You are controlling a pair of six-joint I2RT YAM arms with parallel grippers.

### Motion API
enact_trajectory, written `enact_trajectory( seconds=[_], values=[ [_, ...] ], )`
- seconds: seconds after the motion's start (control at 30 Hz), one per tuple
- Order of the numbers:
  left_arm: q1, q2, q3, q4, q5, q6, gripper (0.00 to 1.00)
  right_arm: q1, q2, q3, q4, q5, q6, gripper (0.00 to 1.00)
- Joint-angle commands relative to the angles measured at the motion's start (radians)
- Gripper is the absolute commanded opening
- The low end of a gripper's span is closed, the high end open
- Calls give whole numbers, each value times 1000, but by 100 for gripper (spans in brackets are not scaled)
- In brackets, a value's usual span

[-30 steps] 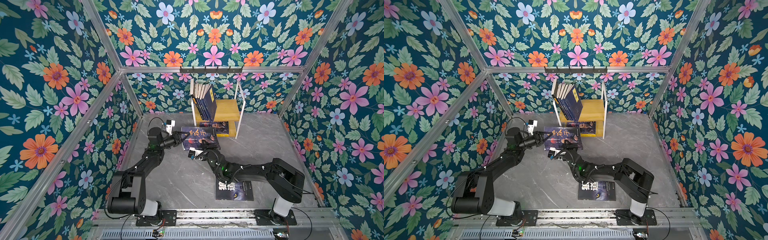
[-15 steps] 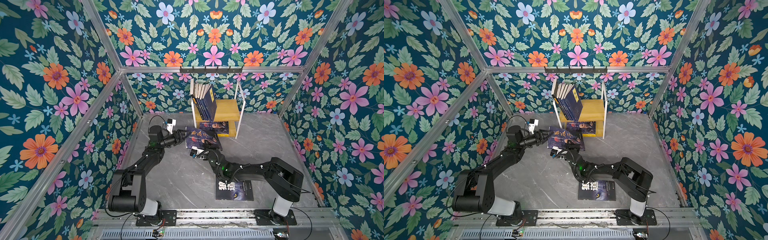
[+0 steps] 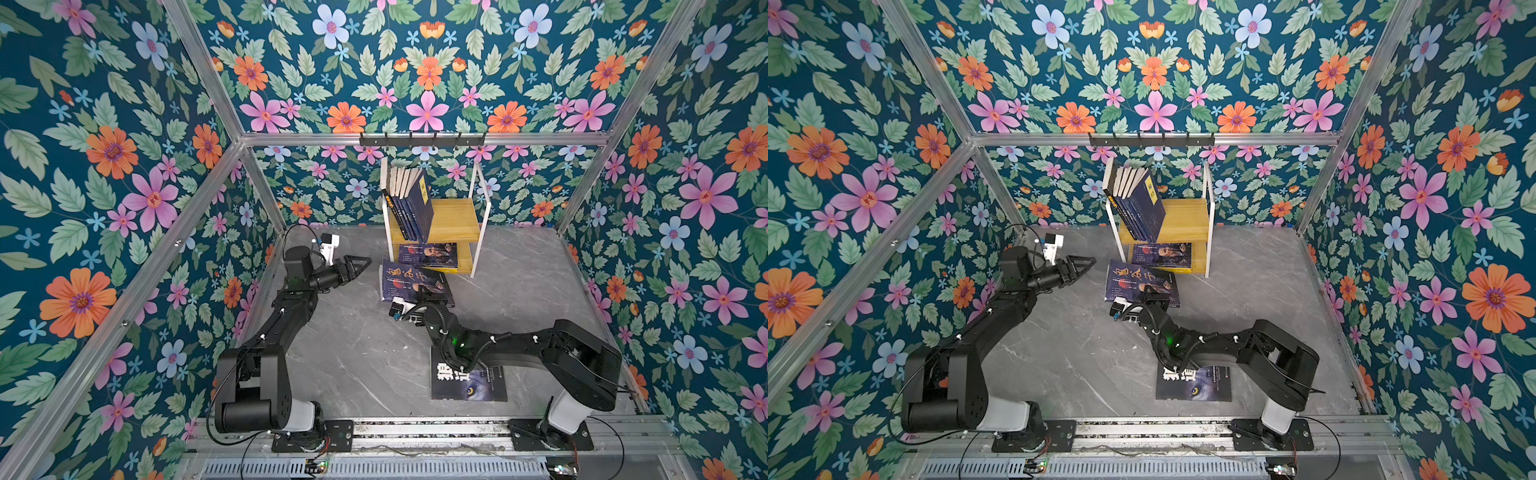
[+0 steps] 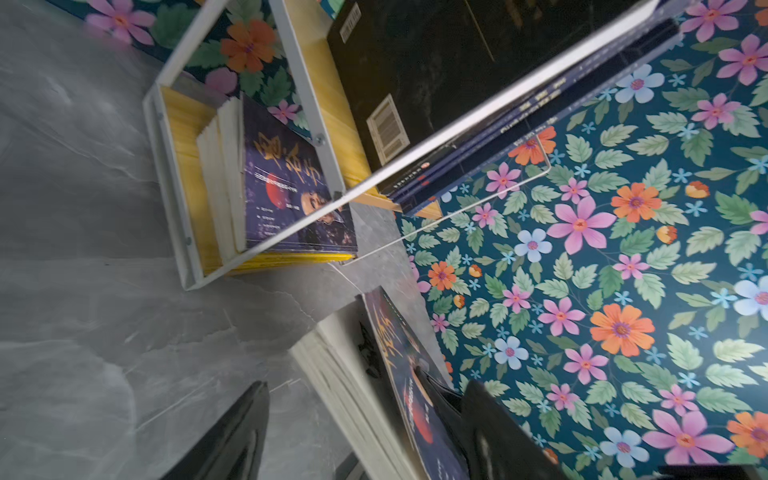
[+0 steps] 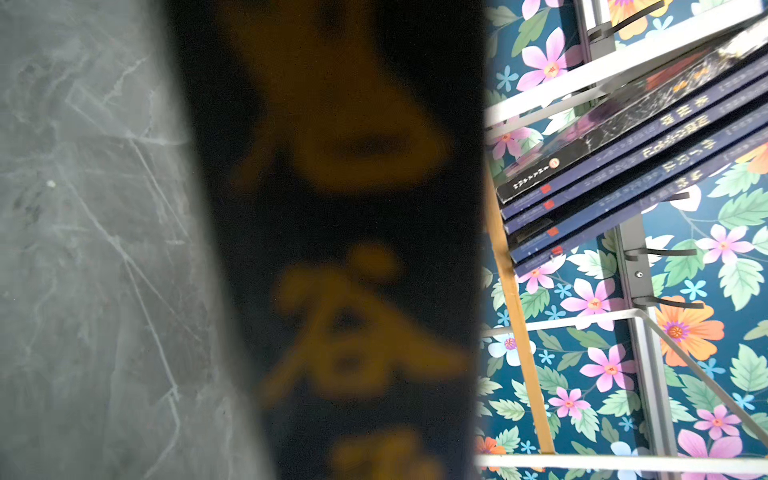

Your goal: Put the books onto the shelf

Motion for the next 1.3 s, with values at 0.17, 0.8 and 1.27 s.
enact_trajectory(
  seconds=[0.17, 0.8, 1.27],
  values=[
    [61, -39, 45, -240, -108, 310, 83, -21, -89, -55, 25, 18, -7, 0],
    [90, -62, 136, -526, -473, 699, 98, -197, -180, 23, -230, -119, -150, 0],
    [90, -86, 127, -507, -418, 677, 100, -254, -142, 132, -245, -171, -234, 0]
  ],
)
